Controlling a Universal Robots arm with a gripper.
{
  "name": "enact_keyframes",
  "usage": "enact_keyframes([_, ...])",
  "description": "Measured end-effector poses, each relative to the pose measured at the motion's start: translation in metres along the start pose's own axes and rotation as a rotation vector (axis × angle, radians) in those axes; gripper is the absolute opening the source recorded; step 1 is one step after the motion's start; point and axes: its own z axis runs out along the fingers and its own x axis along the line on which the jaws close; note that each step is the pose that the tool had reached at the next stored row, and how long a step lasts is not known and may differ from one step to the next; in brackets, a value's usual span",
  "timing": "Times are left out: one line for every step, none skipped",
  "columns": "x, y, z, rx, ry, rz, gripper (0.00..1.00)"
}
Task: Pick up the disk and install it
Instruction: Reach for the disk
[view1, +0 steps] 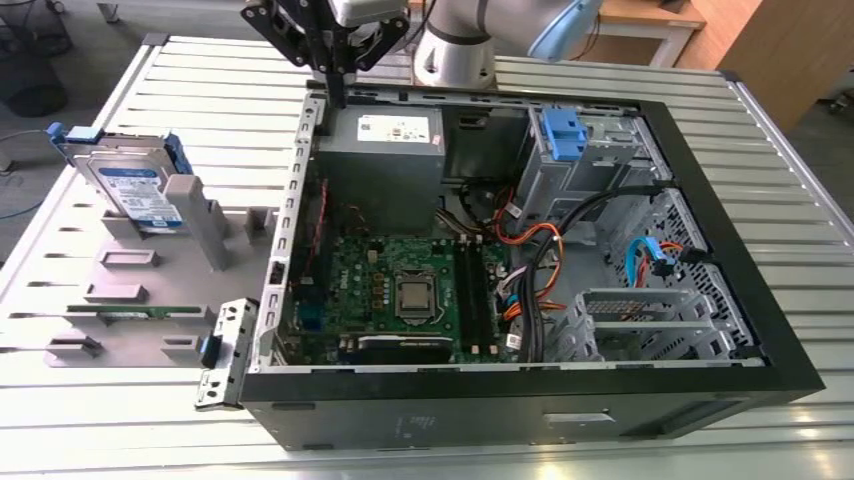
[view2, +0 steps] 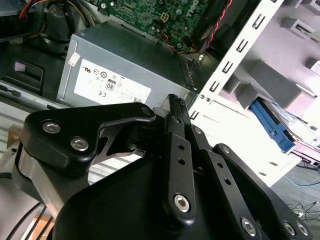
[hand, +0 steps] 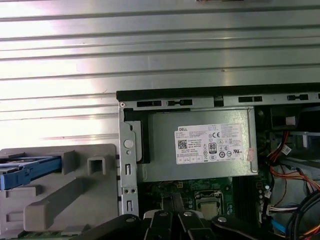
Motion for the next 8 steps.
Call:
enact_keyframes([0.001, -0.0001, 0.0, 0.0, -0.0001, 0.0, 0.11])
enact_keyframes([0.0018, -0.0001, 0.0, -0.0001, -0.0001, 0.0, 0.11])
enact_keyframes([0.002, -0.0001, 0.0, -0.0001, -0.0001, 0.0, 0.11])
enact_keyframes([0.002, -0.0001, 0.0, -0.0001, -0.0001, 0.0, 0.11])
enact_keyframes([0.002, -0.0001, 0.0, 0.0, 0.0, 0.0, 0.11])
enact_keyframes([0.0021, -0.0002, 0.0, 0.0, 0.0, 0.0, 0.11])
enact_keyframes([0.0021, -0.0002, 0.0, 0.0, 0.0, 0.0, 0.11])
enact_keyframes([0.0021, -0.0002, 0.0, 0.0, 0.0, 0.0, 0.11])
